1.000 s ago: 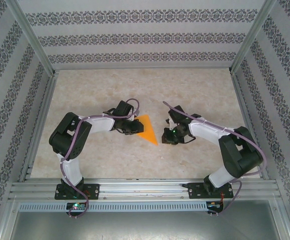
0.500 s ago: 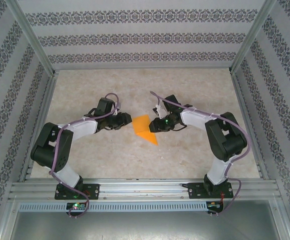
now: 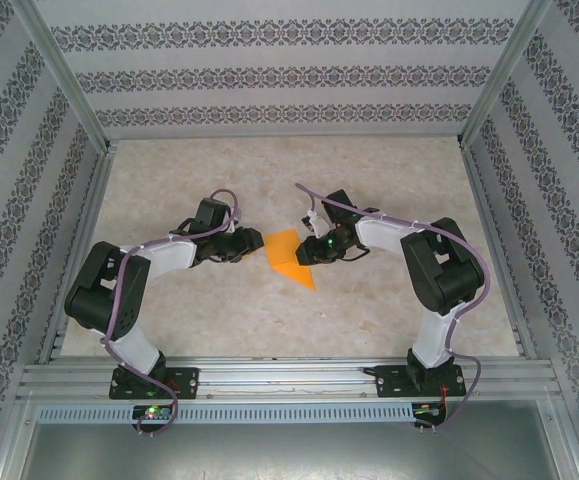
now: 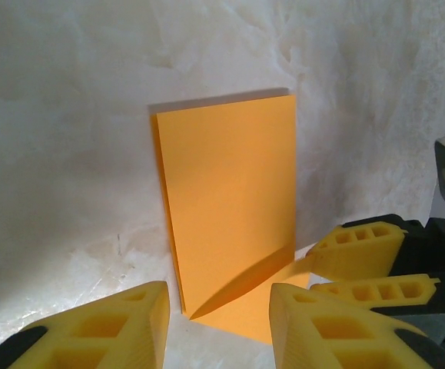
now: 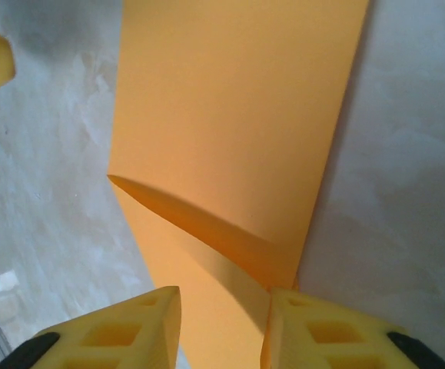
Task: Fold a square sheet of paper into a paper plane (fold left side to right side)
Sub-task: Fourth fold the wing at the center of the table.
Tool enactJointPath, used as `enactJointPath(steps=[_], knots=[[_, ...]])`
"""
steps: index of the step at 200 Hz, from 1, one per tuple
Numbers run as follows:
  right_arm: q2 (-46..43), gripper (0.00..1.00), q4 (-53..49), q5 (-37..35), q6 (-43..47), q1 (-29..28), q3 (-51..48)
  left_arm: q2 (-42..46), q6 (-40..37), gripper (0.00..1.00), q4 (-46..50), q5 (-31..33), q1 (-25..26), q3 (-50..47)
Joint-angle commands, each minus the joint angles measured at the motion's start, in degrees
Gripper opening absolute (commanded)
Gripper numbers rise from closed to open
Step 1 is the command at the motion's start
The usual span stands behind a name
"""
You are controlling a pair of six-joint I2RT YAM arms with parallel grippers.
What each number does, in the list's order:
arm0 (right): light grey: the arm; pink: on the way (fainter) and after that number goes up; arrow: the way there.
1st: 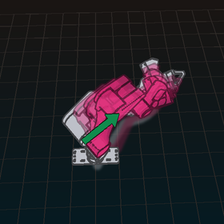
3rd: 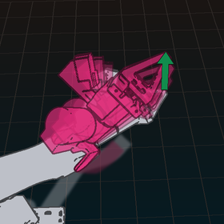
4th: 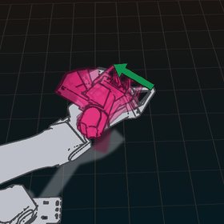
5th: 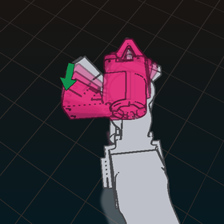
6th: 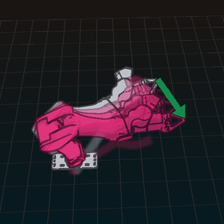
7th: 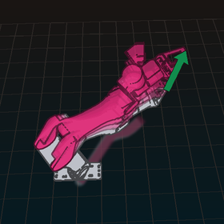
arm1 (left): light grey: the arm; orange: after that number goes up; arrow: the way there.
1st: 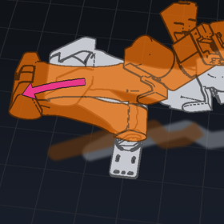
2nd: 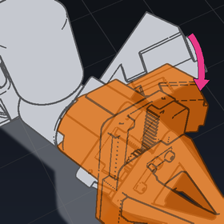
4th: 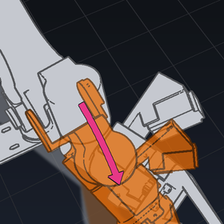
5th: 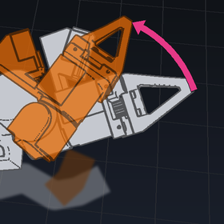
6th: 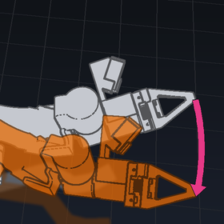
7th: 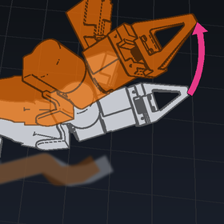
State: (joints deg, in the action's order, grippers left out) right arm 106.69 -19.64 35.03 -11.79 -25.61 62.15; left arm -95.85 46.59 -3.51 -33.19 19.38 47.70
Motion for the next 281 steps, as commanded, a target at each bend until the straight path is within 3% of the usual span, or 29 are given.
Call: enactJointPath(steps=[1, 37, 125, 165, 190, 207, 225, 248, 281], knots=[[-0.1, 0.24, 1.15, 2.83, 0.54, 0.47, 0.39, -0.87, 1.03, 0.4, -2.36, -2.06, -0.6, 0.59], [-3.48, 0.0, 1.29, 1.46, 0.1, 1.6, -0.83, -2.37, 4.11, 0.44, -6.51, -3.56, -0.86, 0.41], [-6.59, 0.0, 4.31, 2.32, -1.81, 2.49, -4.19, -9.54, 8.96, 0.43, -16.04, -7.35, -0.7, 2.65], [-7.02, 0.0, 5.22, 2.2, -2.53, 2.49, -5.21, -12.65, 8.87, 0.32, -16.69, -8.03, -0.16, 4.73], [-8.19, 0.14, 3.62, -0.51, -2.49, 2.49, -5.33, -13.04, 8.7, 0.29, -16.97, -7.86, 0.28, 5.95], [-10.28, 0.31, 1.12, -5.93, -2.27, 2.33, -5.33, -13.09, 8.95, 0.27, -17.22, -8.5, 0.64, 6.87], [-13.96, 0.43, -0.65, -12.82, -1.91, 1.26, -6.28, -12.85, 9.8, 0.25, -17.7, -9.12, 0.84, 7.47], [-18.1, 0.47, -3.47, -20.71, -0.79, -2.33, -7.1, -12.1, 11.51, 0.23, -19.09, -9.61, 0.98, 7.53], [-21.34, 0.52, -3.59, -32.61, 0.19, -13.0, -9.31, -11.59, 13.41, 0.19, -19.41, -10.22, 1.26, 8.06]])
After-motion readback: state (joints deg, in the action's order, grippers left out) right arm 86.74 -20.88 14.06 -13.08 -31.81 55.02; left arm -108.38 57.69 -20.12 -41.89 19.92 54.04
